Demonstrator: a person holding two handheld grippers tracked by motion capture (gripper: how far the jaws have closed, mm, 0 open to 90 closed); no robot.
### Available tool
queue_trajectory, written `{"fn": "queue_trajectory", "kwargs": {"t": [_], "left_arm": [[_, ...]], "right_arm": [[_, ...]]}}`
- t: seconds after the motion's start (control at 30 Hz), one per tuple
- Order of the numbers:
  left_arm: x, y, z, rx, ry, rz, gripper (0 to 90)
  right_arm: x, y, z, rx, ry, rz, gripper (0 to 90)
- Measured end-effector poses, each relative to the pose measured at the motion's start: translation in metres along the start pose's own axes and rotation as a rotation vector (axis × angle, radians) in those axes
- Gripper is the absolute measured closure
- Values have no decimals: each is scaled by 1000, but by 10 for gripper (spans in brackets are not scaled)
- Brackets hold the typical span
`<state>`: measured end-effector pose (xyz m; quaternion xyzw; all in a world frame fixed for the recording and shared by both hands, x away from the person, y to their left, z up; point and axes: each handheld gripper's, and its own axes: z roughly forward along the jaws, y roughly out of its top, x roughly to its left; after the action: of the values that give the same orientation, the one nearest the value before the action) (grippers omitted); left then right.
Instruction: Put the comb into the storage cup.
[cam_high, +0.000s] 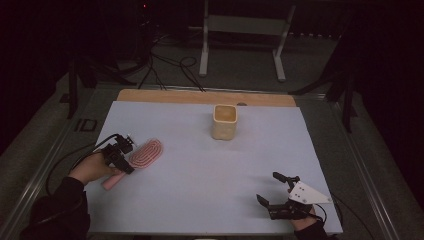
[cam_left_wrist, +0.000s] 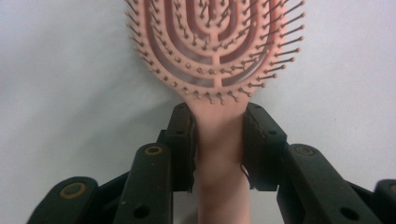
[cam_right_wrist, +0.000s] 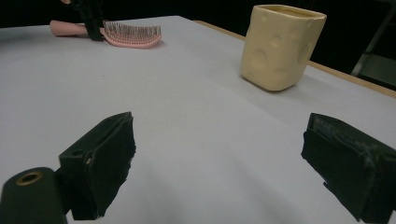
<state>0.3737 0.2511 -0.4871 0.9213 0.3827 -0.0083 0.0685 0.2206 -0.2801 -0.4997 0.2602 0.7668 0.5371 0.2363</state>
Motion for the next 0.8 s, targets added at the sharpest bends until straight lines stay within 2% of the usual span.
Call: {"fn": "queue_trajectory", "kwargs": {"t": [0.17, 0.37, 0.53, 0.6, 0.63, 0.8], "left_arm": [[2, -1, 0, -10, -16, -38, 691], [3, -3, 0, -21, -20, -48, 698], [1, -2, -1, -23, -9, -30, 700], [1, -2, -3, -46, 2, -39, 701], [0, -3, -4, -60, 11, -30, 701], [1, -3, -12, -142, 6, -46, 701]], "right_arm": [[0, 0, 0, 0, -2, 0, 91], [0, 0, 0, -1, -1, 1, 91], [0, 0, 0, -1, 0, 1, 91], [0, 0, 0, -1, -3, 2, 91], [-1, 0, 0, -1, -3, 2, 91], [0, 0, 0, -1, -2, -1, 91]]}}
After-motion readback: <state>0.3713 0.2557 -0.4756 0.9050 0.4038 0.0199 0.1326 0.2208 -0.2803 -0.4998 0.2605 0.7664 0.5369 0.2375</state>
